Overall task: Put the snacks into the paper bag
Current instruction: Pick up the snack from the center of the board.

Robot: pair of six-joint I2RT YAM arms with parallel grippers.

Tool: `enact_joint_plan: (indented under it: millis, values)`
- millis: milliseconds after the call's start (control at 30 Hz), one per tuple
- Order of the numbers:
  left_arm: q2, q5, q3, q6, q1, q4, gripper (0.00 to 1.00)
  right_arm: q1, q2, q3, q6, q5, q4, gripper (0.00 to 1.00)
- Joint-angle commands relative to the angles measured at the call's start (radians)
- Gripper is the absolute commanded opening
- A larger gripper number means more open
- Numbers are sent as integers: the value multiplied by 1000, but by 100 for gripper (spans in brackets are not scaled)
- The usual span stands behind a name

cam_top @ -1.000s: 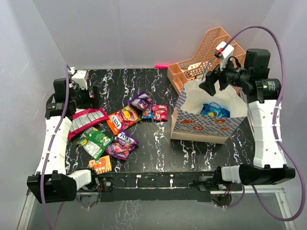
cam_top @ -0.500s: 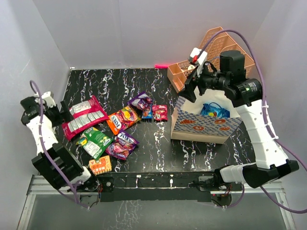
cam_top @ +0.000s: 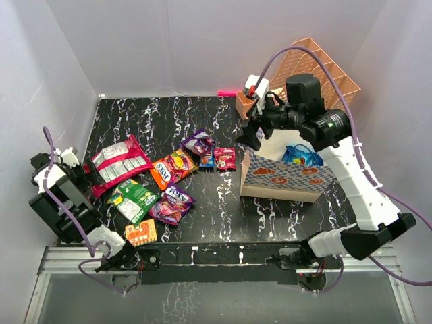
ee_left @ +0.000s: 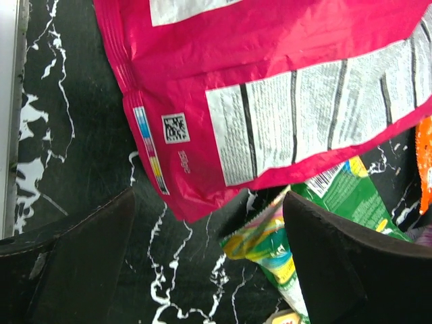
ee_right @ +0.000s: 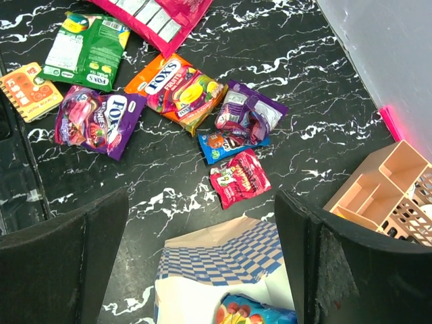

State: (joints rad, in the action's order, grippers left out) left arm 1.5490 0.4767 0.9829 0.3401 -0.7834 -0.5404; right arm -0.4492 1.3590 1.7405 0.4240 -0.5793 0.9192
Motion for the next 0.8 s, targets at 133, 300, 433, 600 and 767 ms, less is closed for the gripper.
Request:
enact_joint_plan:
  millis: [133,300,433,600,767]
  values:
    - [115,46,-9,29,-4,81,86,-30,20,35,-10,18,-68,93]
    - [176,105,-8,37,-3,85,82,-34,12,5,-10,36,-75,93]
    - [193,138,-19,32,3,102,69,-33,5,-13,-10,48,-77,93]
    - [198,160,-38,12,10,129,54,-33,-3,-37,-10,60,-79,93]
    - [190,154,-24,7,13,125,37,-33,-10,-47,-8,68,-76,93]
